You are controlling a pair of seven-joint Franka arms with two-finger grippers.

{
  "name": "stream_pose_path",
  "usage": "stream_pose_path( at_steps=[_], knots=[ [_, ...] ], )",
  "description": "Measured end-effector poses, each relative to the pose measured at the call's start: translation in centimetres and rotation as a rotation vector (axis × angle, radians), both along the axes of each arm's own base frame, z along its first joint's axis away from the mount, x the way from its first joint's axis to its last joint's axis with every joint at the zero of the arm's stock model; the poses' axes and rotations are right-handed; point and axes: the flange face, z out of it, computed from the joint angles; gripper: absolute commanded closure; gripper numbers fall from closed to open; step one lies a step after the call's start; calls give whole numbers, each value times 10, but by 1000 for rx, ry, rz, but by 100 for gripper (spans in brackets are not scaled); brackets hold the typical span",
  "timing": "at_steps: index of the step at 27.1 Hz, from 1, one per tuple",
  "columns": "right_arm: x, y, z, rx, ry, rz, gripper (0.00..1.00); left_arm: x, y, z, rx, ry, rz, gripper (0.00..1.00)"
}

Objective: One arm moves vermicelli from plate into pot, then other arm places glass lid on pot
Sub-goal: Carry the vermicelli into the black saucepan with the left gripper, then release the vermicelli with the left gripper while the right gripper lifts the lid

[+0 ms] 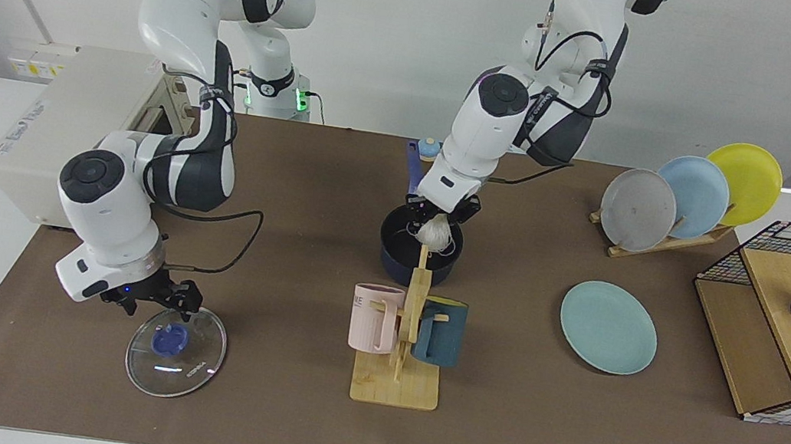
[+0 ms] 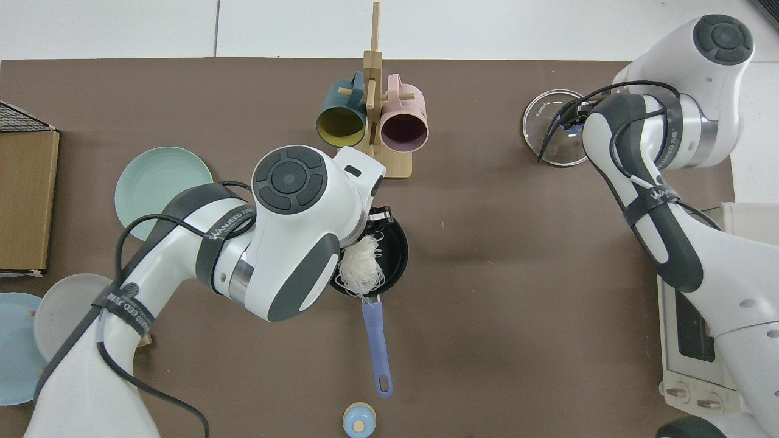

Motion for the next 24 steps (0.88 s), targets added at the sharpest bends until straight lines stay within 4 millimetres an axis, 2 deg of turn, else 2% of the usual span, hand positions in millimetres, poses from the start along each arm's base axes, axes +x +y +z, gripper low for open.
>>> stream_pose_path(
  at_steps=[8, 13, 14, 15, 17, 18, 19, 24],
  knots=[
    [7, 0, -16, -2, -27, 4, 0, -5, -4, -53, 7, 6, -17, 100],
    [10, 1, -24, -2, -32, 7, 0, -4, -4, -70, 12, 19, -21, 100],
    [11, 2, -26, -2, -33, 8, 0, -4, -4, -72, 11, 19, -21, 96],
    [12, 2, -28, -2, -33, 10, 0, -3, -4, -74, 10, 16, -21, 80],
    [13, 4, -31, -2, -36, 13, 0, -4, -5, -76, 7, 13, -22, 30],
    [14, 5, -33, -2, -39, 14, 0, -4, -5, -78, 7, 11, -24, 11],
    [15, 5, -34, -3, -40, 17, 0, -5, -6, -78, 9, 10, -27, 0],
    [17, 5, -42, -7, -44, 49, 0, -8, -8, -81, 15, 9, -38, 0]
  ],
)
